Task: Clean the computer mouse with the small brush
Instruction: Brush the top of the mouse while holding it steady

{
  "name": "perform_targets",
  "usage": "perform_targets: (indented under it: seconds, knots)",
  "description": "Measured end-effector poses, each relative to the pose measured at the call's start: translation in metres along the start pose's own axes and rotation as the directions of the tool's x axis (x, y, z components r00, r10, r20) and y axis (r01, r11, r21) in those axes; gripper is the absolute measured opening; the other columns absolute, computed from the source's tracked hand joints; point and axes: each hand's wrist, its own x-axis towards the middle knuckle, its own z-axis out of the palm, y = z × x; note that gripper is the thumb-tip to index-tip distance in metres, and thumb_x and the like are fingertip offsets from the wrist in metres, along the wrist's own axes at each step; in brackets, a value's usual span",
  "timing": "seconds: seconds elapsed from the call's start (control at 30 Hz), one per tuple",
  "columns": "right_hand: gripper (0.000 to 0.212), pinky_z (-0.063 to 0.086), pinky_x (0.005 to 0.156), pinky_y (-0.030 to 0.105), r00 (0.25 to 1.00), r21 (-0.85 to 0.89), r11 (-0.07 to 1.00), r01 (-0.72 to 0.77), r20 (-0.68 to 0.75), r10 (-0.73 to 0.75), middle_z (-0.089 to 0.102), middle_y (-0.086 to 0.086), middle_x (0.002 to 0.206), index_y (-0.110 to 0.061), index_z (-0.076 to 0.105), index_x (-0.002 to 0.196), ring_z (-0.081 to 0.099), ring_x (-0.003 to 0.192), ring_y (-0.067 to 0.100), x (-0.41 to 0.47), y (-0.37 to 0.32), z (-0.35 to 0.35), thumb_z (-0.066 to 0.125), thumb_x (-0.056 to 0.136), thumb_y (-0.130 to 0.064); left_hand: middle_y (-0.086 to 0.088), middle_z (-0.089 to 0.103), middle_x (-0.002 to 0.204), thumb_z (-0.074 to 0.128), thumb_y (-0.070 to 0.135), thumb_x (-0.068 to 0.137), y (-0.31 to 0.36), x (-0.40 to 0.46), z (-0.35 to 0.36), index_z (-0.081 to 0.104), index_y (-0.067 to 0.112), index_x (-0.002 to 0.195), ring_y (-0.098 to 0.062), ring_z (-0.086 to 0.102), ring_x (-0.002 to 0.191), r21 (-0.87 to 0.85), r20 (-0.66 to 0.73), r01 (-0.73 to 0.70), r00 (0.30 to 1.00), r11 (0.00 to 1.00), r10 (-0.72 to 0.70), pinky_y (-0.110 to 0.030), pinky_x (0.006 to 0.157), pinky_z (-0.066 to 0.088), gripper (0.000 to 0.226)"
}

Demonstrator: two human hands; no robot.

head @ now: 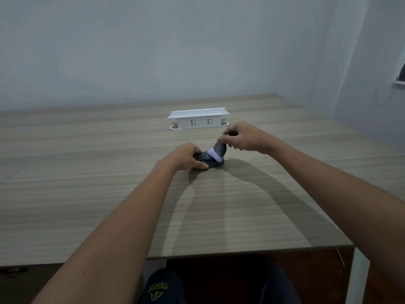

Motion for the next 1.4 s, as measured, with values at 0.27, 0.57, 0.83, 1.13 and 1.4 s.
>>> perform_targets:
  seconds: [0.27,0.57,0.83,1.13,1.4]
  knots:
    - [0.019,0.044,0.065,0.03,1.0,-0.261,0.965,0.01,0.002,-0.01,0.068,0.004,0.075,-0.009,0.077,0.088,0.055,0.068,0.016,-0.003,0.004,0.0,0.064,0.09,-0.023,-0.013,0.073,0.098,0.078,0.04,0.082,0.001,-0.002,0.003,0.074,0.01,0.107,-0.03,0.065,0.095,0.024,-0.034,-0.011,0.999,1.0,0.012,-0.038,0.08,0.05,0.039]
    - [0.019,0.042,0.065,0.028,0.999,-0.275,0.961,0.033,-0.012,-0.038,0.061,-0.005,0.07,-0.011,0.077,0.09,0.054,0.066,0.014,-0.007,0.003,-0.003,0.064,0.091,-0.025,-0.006,0.067,0.085,0.078,0.041,0.082,0.002,-0.001,0.003,0.074,0.011,0.103,-0.023,0.058,0.081,0.026,-0.042,-0.007,0.999,1.0,0.008,-0.031,0.066,0.04,0.036]
    - [0.019,0.047,0.064,0.033,0.998,-0.342,0.938,0.056,0.015,-0.054,0.072,0.008,0.076,-0.007,0.077,0.082,0.064,0.071,0.026,-0.004,0.004,0.004,0.063,0.087,-0.019,-0.002,0.058,0.073,0.078,0.04,0.083,0.003,-0.003,0.006,0.069,0.01,0.092,-0.022,0.053,0.075,0.041,-0.079,-0.009,0.997,0.999,0.013,-0.029,0.056,0.034,0.033]
    - [0.018,0.042,0.055,0.022,0.999,-0.163,0.986,0.028,-0.01,-0.03,0.068,0.005,0.069,-0.008,0.076,0.083,0.054,0.058,0.01,-0.01,0.001,0.003,0.066,0.089,-0.023,-0.004,0.062,0.08,0.078,0.042,0.082,0.003,-0.002,0.006,0.073,0.008,0.101,-0.022,0.054,0.077,0.041,-0.092,-0.008,0.996,0.999,0.012,-0.028,0.056,0.034,0.039]
    - [0.02,0.042,0.048,0.016,0.999,-0.084,0.996,0.037,-0.017,-0.039,0.063,0.001,0.064,-0.007,0.074,0.083,0.054,0.053,0.007,-0.011,-0.01,0.006,0.066,0.09,-0.024,0.004,0.053,0.066,0.078,0.04,0.083,0.003,-0.003,0.006,0.065,0.015,0.088,-0.02,0.051,0.072,0.045,-0.092,-0.025,0.995,0.999,0.029,-0.027,0.054,0.031,0.028]
